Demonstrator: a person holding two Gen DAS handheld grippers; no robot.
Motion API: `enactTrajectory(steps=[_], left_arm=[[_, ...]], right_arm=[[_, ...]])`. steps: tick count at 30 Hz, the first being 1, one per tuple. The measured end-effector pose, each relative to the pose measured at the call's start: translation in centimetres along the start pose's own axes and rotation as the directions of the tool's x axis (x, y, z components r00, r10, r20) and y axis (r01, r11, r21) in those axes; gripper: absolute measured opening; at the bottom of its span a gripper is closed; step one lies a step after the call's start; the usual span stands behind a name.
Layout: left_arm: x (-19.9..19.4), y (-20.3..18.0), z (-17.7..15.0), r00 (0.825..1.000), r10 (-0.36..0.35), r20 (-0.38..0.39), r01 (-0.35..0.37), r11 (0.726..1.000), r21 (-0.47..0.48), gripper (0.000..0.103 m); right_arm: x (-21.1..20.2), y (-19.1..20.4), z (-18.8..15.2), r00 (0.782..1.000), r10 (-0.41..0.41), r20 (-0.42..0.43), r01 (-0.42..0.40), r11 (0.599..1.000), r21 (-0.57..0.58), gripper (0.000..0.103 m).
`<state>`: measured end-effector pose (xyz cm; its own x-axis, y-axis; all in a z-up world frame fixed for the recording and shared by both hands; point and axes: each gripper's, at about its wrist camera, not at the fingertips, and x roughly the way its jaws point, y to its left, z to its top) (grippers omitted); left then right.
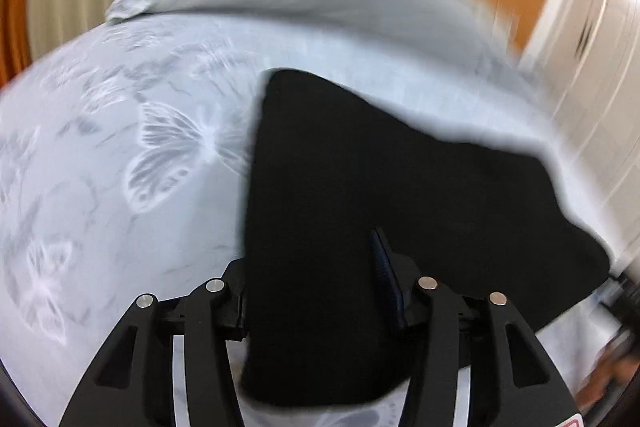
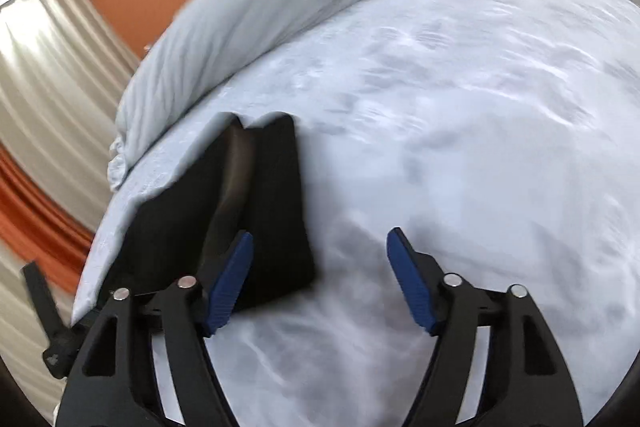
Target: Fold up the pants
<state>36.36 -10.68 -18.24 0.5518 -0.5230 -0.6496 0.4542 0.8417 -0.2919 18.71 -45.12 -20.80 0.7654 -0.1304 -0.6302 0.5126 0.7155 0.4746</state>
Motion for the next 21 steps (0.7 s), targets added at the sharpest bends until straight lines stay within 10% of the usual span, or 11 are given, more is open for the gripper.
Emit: enactTrajectory(steps=[3,5,15,17,18,21], left_arm=[[-3.4,-0.3,1.4,0.999,-0.004,0.042,0.004,1.000,0.003,0.058],[-5.1,-0.8,2.3,0.997,0.000,0.082,0.001,1.000,-0.015,0.084],[1.9,2.8,-0.4,0.988,-0.021,-0.153,-0.019,0.965,-0.260,0.087],[1.9,2.1,-0.1,0.994,-0.035,-0.107,0.010,0.975,-0.223,0.071],[2.1,1.7,0.0,0.990,-0.087,-0.114,0.061,0.975,-0.212,0.039],[0.5,0.9,1.1,0.982,-0.128,-0.136,0.097,0.972,-0.214,0.028]], right_arm=[[-2.3,2.6,1.4,0.999,0.029,0.018,-0.028,0.997,-0.068,0.071],[-1.8,4.0,2.3,0.998,0.071,0.001,-0.070,0.996,-0.049,0.098],[7.1,5.5,-0.1,0.989,0.020,-0.149,-0.020,1.000,0.004,0.097],[7.3,6.3,-0.1,0.978,0.103,-0.183,-0.101,0.995,0.023,0.055],[7.0,6.3,0.0,0.973,0.136,-0.185,-0.128,0.990,0.054,0.046],[3.5,7.5,-0.1,0.967,0.178,-0.183,-0.175,0.984,0.030,0.039]])
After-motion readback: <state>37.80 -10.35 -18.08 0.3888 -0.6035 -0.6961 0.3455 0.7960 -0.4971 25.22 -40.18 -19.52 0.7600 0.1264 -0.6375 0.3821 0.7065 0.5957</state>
